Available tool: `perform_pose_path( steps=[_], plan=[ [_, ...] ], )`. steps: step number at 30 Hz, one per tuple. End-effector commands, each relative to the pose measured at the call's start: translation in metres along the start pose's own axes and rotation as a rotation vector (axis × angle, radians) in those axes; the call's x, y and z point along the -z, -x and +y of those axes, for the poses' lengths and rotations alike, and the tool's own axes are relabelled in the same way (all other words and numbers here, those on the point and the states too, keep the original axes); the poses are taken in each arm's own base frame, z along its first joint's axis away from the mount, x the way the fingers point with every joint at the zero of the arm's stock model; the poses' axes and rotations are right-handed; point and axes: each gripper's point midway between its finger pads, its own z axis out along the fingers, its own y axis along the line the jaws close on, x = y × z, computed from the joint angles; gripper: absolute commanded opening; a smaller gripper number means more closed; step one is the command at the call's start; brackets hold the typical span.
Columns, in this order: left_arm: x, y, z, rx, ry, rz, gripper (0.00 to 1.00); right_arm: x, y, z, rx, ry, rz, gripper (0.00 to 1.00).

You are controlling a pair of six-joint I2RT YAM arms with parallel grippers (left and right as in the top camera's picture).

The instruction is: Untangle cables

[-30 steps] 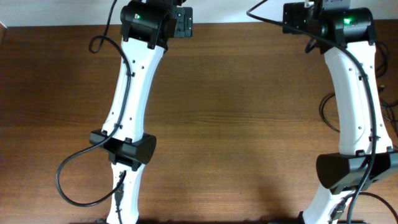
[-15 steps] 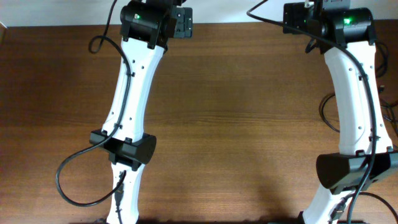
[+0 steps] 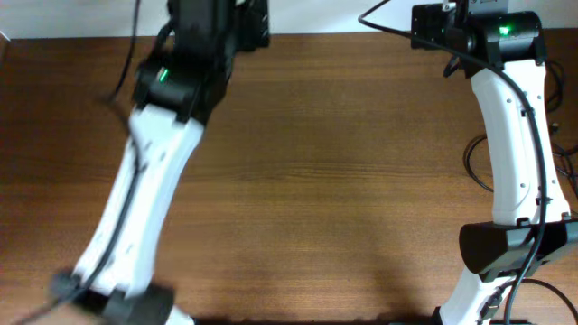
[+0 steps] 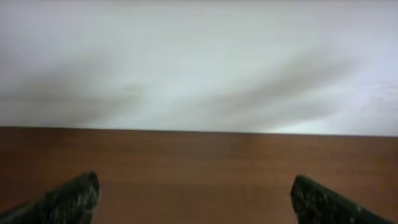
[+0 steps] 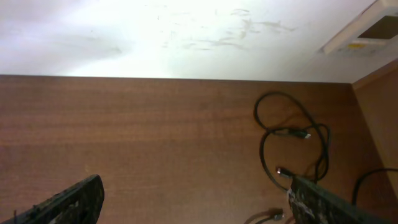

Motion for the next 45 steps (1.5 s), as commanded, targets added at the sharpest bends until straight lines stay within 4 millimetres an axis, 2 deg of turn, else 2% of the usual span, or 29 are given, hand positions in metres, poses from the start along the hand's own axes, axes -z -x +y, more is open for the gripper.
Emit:
perform_pose_path(
  steps=[1,4,7,11,14,18,22,25,27,29,31,35,38,45],
  plan=[
    [0.048,-0.021,0.046,0.015,0.048,-0.062,0.99,0.012,0.006,-0.005,-0.012,-0.01,-0.026,0.94],
    [0.082,-0.052,0.076,0.055,0.069,-0.142,0.99,0.012,0.006,-0.005,-0.012,-0.01,-0.026,0.94],
    [0.109,-0.094,0.089,0.096,0.012,-0.272,0.99,0.012,0.006,-0.005,-0.012,-0.01,-0.026,0.94],
    [0.128,-0.16,0.097,0.117,-0.073,-0.445,0.99,0.012,0.006,-0.005,-0.012,-0.01,-0.026,0.94],
    [0.137,-0.184,0.093,0.077,-0.142,-0.551,0.99,0.012,0.006,-0.005,-0.012,-0.01,-0.026,0.94],
    [0.152,-0.199,0.069,-0.133,-0.244,-0.675,0.99,0.012,0.006,-0.005,-0.012,-0.01,-0.026,0.94],
    [0.151,-0.22,0.068,-0.136,-0.248,-0.668,0.99,0.012,0.006,-0.005,-0.012,-0.01,-0.026,0.94],
    [0.136,-0.248,0.073,-0.12,-0.226,-0.579,0.99,0.012,0.006,-0.005,-0.012,-0.01,-0.026,0.94],
    [0.124,-0.269,0.085,-0.057,-0.169,-0.501,0.99,0.012,0.006,-0.005,-0.012,-0.01,-0.026,0.94],
    [0.12,-0.279,0.101,0.026,-0.091,-0.458,0.99,0.012,0.006,-0.005,-0.012,-0.01,-0.026,0.94],
    [0.118,-0.291,0.112,0.039,-0.026,-0.414,0.99,0.012,0.006,-0.005,-0.012,-0.01,-0.026,0.94],
    [0.11,-0.31,0.112,0.03,-0.021,-0.357,0.99,0.012,0.006,-0.005,-0.012,-0.01,-0.026,0.94],
    [0.11,-0.311,0.112,-0.072,-0.005,-0.355,0.99,0.012,0.006,-0.005,-0.012,-0.01,-0.026,0.94],
    [0.109,-0.311,0.113,-0.081,0.002,-0.352,0.99,0.012,0.006,-0.005,-0.012,-0.01,-0.026,0.94]
  ],
)
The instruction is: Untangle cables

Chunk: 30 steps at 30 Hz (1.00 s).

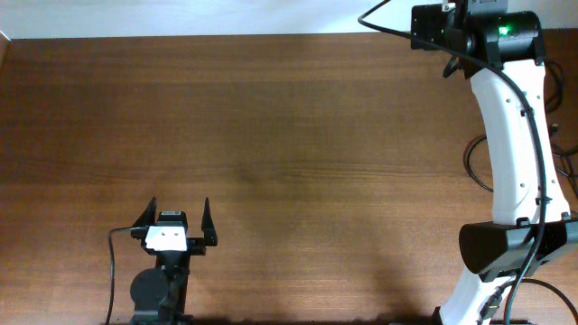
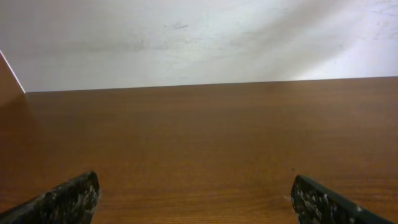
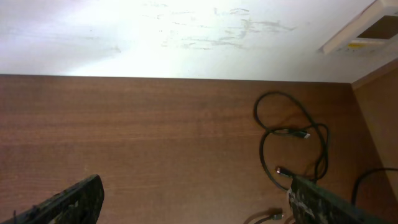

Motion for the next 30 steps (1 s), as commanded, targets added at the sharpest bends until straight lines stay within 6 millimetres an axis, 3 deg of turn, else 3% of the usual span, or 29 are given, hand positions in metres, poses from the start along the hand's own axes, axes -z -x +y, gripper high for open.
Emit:
perform_pose_path(
  steps=[1,20,23,26,30],
  plan=[
    [0.0,-0.002,-0.001,-0.02,-0.002,-0.002,0.99,0.012,0.006,-0.005,-0.012,-0.008,-0.028,0.94],
    [0.0,-0.001,-0.001,-0.02,-0.005,-0.003,0.99,0.013,0.006,-0.007,-0.005,-0.021,-0.029,0.94],
    [0.0,-0.001,-0.001,-0.02,-0.005,-0.003,0.99,0.043,0.006,-0.023,0.013,-0.067,-0.04,0.94],
    [0.0,-0.001,-0.001,-0.02,-0.005,-0.003,0.99,0.11,0.027,-0.043,-0.018,-0.078,-0.184,0.94],
    [0.0,-0.001,-0.001,-0.02,-0.005,-0.003,0.99,0.191,0.065,-0.039,-0.135,0.096,-0.467,0.94]
  ],
)
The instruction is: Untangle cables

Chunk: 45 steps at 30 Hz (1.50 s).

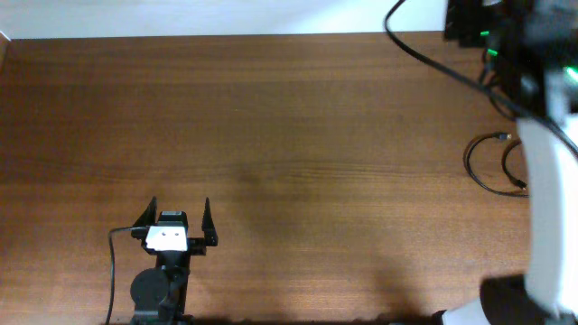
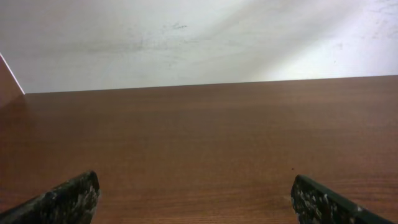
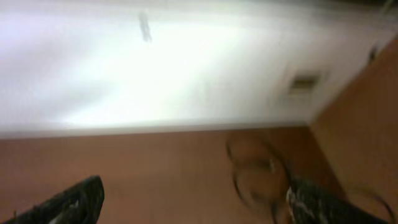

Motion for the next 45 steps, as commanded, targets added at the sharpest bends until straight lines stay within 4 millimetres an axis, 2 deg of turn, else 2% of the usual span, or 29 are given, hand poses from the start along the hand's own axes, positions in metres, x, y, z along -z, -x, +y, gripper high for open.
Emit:
perform_pose_path(
  steps=[1,3,5,6,8,9,10,11,14,15,17,21,24,26,30,34,37,38,40,45],
  plan=[
    [0.0,-0.001,-0.001,-0.016,-0.003,-0.003,0.99,0.048,0.036,0.012,-0.109,0.154,-0.192,0.94],
    [0.0,-0.001,-0.001,-0.016,-0.003,-0.003,0.99,0.064,0.044,0.008,-0.18,0.168,-0.293,0.94],
    [0.0,-0.001,-0.001,-0.016,-0.003,-0.003,0.99,0.083,0.035,0.001,-0.205,0.171,-0.399,0.94],
    [0.0,-0.001,-0.001,-0.016,-0.003,-0.003,0.99,0.092,0.024,-0.002,-0.218,0.17,-0.449,0.94],
    [0.0,-0.001,-0.001,-0.016,-0.003,-0.003,0.99,0.105,-0.003,-0.006,-0.236,0.171,-0.525,0.94],
    [0.0,-0.001,-0.001,-0.016,-0.002,-0.003,0.99,0.111,-0.029,-0.007,-0.244,0.172,-0.559,0.94],
    [0.0,-0.001,-0.001,-0.016,-0.003,-0.003,0.99,0.115,-0.04,-0.009,-0.246,0.173,-0.57,0.94],
    [0.0,-0.001,-0.001,-0.016,-0.003,-0.003,0.99,0.123,-0.064,-0.011,-0.25,0.171,-0.585,0.94],
    [0.0,-0.001,-0.001,-0.016,-0.002,-0.003,0.99,0.132,-0.109,-0.019,-0.271,0.159,-0.589,0.94],
    [0.0,-0.001,-0.001,-0.016,-0.003,-0.003,0.99,0.14,-0.132,-0.025,-0.304,0.151,-0.6,0.94],
    [0.0,-0.001,-0.001,-0.016,-0.003,-0.003,0.99,0.141,-0.166,-0.031,-0.364,0.144,-0.601,0.94],
    [0.0,-0.001,-0.001,-0.016,-0.003,-0.003,0.99,0.118,-0.243,-0.03,-0.486,0.145,-0.565,0.94],
    [0.0,-0.001,-0.001,-0.016,-0.003,-0.003,0.99,0.104,-0.274,-0.025,-0.494,0.147,-0.553,0.94],
    [0.0,-0.001,-0.001,-0.016,-0.002,-0.003,0.99,0.096,-0.29,-0.022,-0.492,0.144,-0.537,0.94],
    [0.0,-0.001,-0.001,-0.016,-0.003,-0.003,0.99,0.083,-0.308,-0.024,-0.487,0.115,-0.496,0.94],
    [0.0,-0.001,-0.001,-0.016,-0.003,-0.003,0.99,0.063,-0.342,-0.017,-0.458,0.123,-0.394,0.94],
    [0.0,-0.001,-0.001,-0.016,-0.003,-0.003,0.99,0.054,-0.366,-0.007,-0.312,0.128,-0.29,0.94],
    [0.0,-0.001,-0.001,-0.016,-0.003,-0.003,0.99,0.055,-0.366,-0.002,-0.219,0.145,-0.295,0.94],
    [0.0,-0.001,-0.001,-0.016,-0.003,-0.003,0.99,0.055,-0.366,-0.001,-0.159,0.141,-0.297,0.94],
    [0.0,-0.001,-0.001,-0.016,-0.003,-0.003,0.99,0.055,-0.366,0.0,-0.157,0.149,-0.297,0.94]
  ],
)
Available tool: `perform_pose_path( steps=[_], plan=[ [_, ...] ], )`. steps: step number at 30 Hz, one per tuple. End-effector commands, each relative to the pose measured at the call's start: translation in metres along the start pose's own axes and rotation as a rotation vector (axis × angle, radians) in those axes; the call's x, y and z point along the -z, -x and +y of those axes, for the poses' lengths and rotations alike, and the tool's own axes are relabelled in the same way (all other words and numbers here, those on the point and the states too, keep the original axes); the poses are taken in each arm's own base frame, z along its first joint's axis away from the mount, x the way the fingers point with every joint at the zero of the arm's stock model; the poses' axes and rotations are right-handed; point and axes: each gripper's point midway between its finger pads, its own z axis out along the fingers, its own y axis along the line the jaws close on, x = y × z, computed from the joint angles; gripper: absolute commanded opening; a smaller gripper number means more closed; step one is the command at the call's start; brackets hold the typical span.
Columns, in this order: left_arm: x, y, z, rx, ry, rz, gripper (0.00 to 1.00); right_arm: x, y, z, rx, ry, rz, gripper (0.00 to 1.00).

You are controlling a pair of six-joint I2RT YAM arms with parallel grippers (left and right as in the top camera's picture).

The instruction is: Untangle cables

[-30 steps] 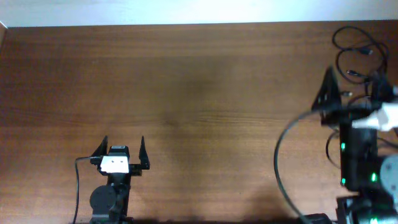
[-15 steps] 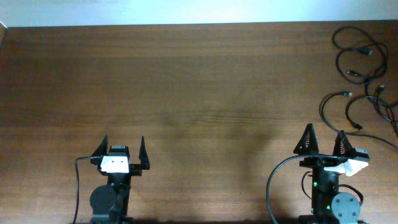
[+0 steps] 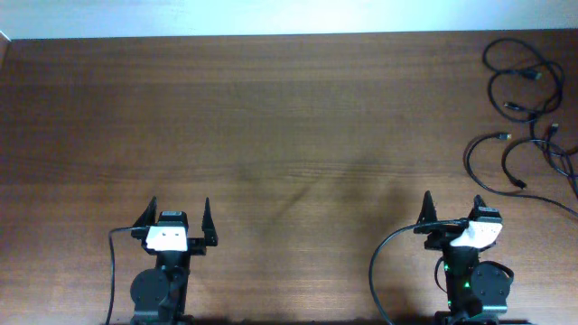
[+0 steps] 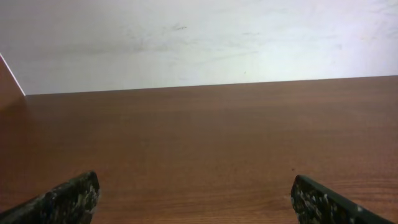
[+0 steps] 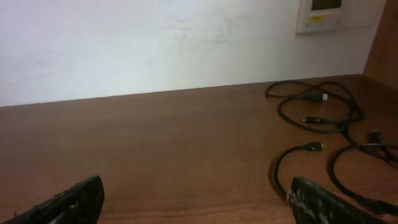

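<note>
Several black cables lie at the table's right side: a looped bunch (image 3: 521, 83) at the far right corner and further loops (image 3: 495, 162) nearer, running off the edge. The right wrist view shows the far bunch (image 5: 314, 106) and a nearer curved cable end (image 5: 292, 158). The cables lie spread out, crossing in places. My left gripper (image 3: 179, 208) sits at the near edge on the left, open and empty (image 4: 193, 196). Near the front edge on the right, my right gripper (image 3: 452, 203) stands open, nothing between its fingers (image 5: 193, 196), well short of the cables.
The brown wooden table (image 3: 289, 126) ends at a white wall (image 4: 199, 37) on the far side. A white wall plate (image 5: 320, 14) hangs above the far right corner. Each arm's own cable curls beside its base.
My right arm, which was stretched out and blurred over the far right corner, is now folded back at the near edge, gripper open. The left arm has not moved.
First both arms reached to the far edge, grippers open. Then the left arm was folded at the near edge while the right stayed stretched over the far right. Now both sit at the near edge, and the cables at the right show uncovered.
</note>
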Motion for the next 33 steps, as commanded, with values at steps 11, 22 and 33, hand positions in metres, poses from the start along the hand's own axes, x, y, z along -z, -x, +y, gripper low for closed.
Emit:
perform_pose_path(
  steps=[11,22,33],
  plan=[
    [-0.0001,-0.0015,-0.0007,-0.013,-0.003,0.0,0.99,0.0004,-0.0025,0.0032,0.075,0.021,0.004,0.94],
    [-0.0001,-0.0015,-0.0007,-0.013,-0.003,0.0,0.99,0.0004,-0.0025,0.0032,0.075,0.021,0.004,0.94],
    [-0.0001,-0.0015,-0.0008,-0.013,-0.003,0.0,0.99,0.0004,-0.0025,0.0032,0.075,0.021,0.004,0.94]
  ],
)
